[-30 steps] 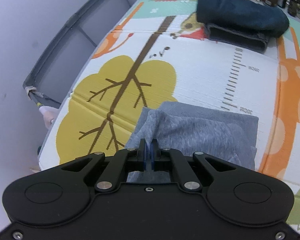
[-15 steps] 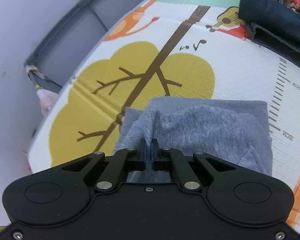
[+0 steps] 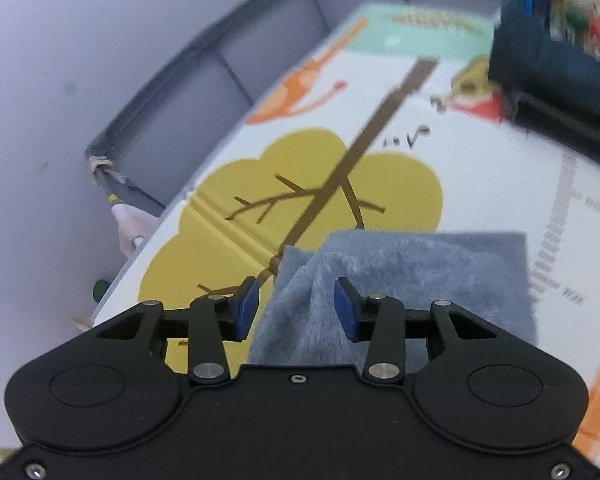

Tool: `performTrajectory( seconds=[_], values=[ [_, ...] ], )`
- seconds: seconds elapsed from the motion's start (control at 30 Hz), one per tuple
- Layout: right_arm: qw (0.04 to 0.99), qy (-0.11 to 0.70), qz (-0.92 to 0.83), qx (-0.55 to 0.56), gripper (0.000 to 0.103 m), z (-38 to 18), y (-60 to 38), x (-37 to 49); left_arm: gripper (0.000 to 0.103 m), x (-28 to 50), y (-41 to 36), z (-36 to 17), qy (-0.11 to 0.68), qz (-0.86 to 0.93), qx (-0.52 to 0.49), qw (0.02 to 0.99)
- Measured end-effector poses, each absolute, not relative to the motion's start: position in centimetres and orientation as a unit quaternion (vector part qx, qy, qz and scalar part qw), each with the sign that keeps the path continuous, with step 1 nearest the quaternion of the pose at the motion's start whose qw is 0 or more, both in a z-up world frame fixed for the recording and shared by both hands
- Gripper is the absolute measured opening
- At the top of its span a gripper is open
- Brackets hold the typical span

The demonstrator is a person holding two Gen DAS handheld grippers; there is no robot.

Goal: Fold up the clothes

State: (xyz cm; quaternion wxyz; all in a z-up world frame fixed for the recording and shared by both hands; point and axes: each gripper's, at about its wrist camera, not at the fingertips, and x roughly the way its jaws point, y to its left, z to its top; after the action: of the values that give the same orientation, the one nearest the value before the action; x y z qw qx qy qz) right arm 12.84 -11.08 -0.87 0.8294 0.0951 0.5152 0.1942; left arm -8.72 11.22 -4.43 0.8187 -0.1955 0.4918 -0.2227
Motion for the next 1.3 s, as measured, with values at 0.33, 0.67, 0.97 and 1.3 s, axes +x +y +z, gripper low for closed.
performTrajectory(
  seconds=[0.33,0.67,0.97,1.3],
  values=[
    [0.828,0.524,0.179,0.088,0.043,0.1,-16.2,4.3,0.040,-8.8,9.5,-2.2,0.484,-0.269,-0.141,0.820],
    [0.797,0.558,0.178,0.148,0.026,-4.2,-21.3,-6.0,0.042,-9.3,7.7,-0.7,0.480,-0.286,-0.090,0.824],
    [0.797,0.549,0.196,0.157,0.026,-6.8,-20.0,-9.5,0.045,-6.7,6.6,-1.3,0.486,-0.224,-0.070,0.842],
    [0.819,0.526,0.186,0.131,0.018,-9.5,-18.2,-9.5,0.035,-5.4,5.0,-4.5,0.532,-0.213,-0.064,0.817]
  ],
)
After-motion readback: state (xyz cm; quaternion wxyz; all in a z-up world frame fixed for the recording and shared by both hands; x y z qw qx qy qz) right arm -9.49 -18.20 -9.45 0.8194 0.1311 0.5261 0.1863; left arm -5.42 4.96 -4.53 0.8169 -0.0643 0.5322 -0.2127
